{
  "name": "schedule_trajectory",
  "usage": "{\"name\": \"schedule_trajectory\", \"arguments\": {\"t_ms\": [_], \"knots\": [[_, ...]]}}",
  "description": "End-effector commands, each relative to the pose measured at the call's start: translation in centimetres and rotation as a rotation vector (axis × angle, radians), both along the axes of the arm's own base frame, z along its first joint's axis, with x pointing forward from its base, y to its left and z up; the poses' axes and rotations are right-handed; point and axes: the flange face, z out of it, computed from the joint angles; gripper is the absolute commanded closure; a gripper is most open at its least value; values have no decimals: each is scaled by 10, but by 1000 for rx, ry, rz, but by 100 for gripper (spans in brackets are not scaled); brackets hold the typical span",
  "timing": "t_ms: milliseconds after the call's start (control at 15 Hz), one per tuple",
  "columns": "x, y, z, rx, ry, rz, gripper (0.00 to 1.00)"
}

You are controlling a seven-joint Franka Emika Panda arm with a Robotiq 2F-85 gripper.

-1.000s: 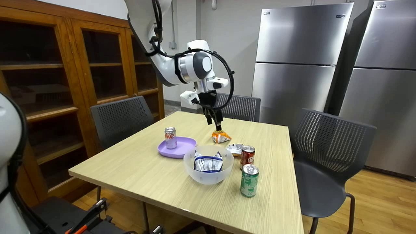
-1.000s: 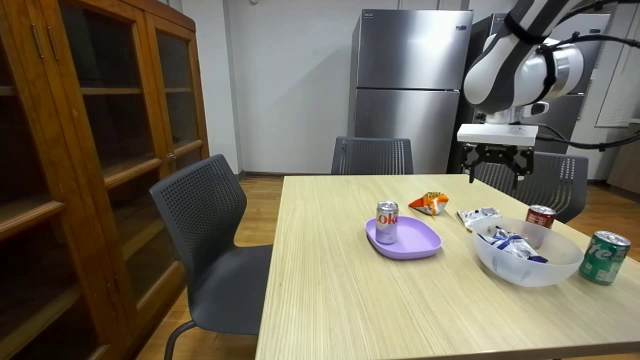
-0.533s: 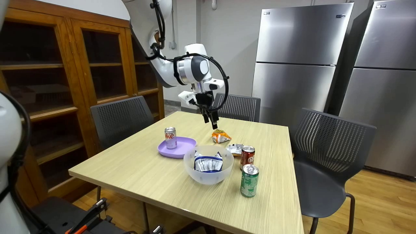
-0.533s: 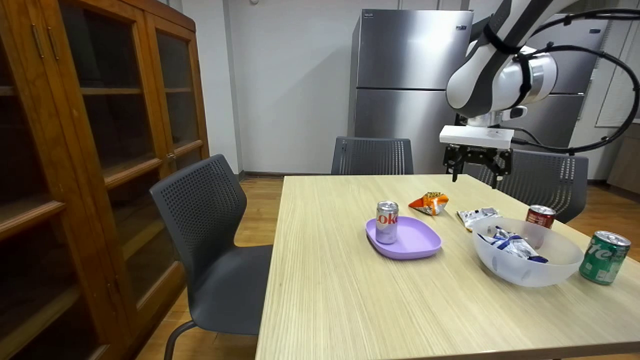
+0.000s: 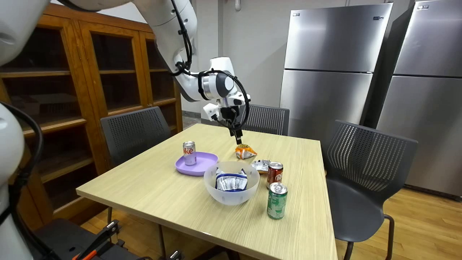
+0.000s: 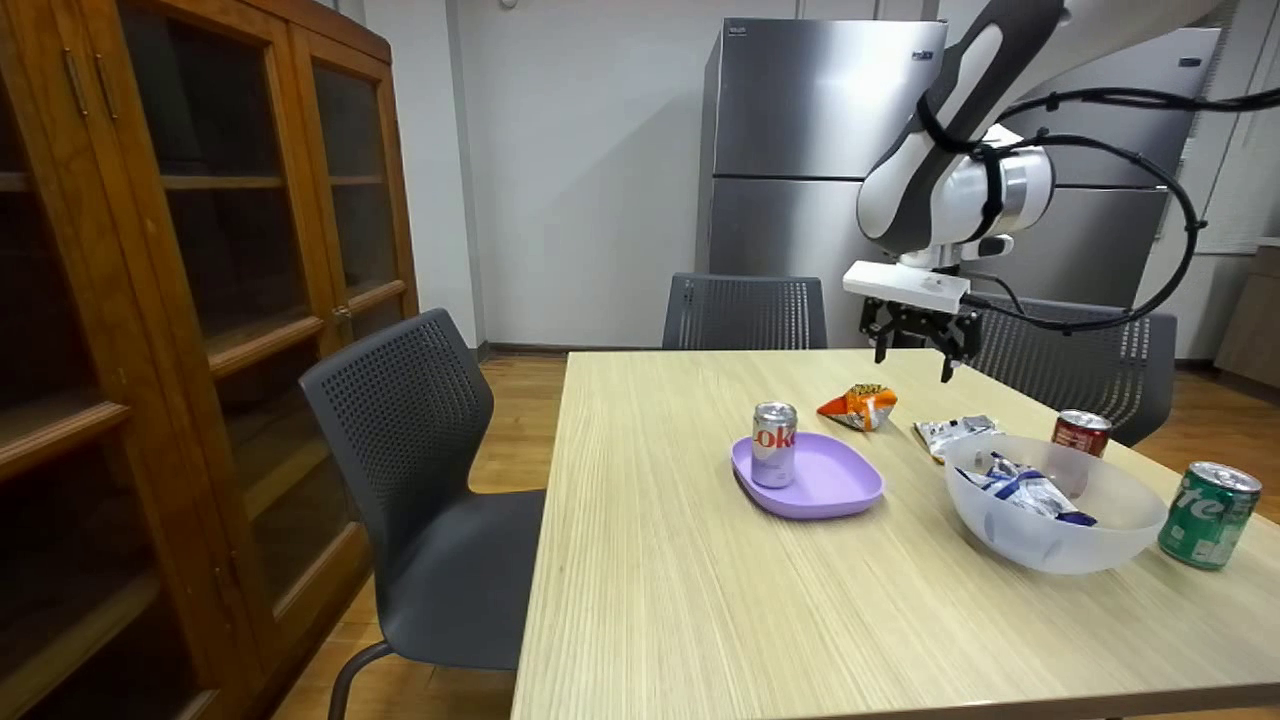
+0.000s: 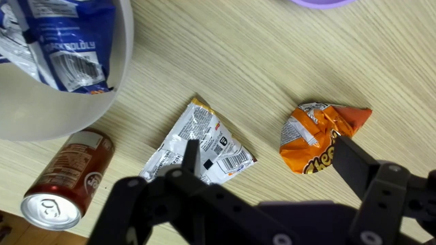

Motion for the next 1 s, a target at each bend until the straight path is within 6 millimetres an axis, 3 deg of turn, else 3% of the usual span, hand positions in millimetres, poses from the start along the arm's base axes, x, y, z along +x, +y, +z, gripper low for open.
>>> {"name": "schedule_trajectory", "arguments": {"t_ms": [0, 933], "knots": [[28, 4, -8, 30, -37, -88, 0], [86, -1, -52, 79, -126, -355, 0]]}}
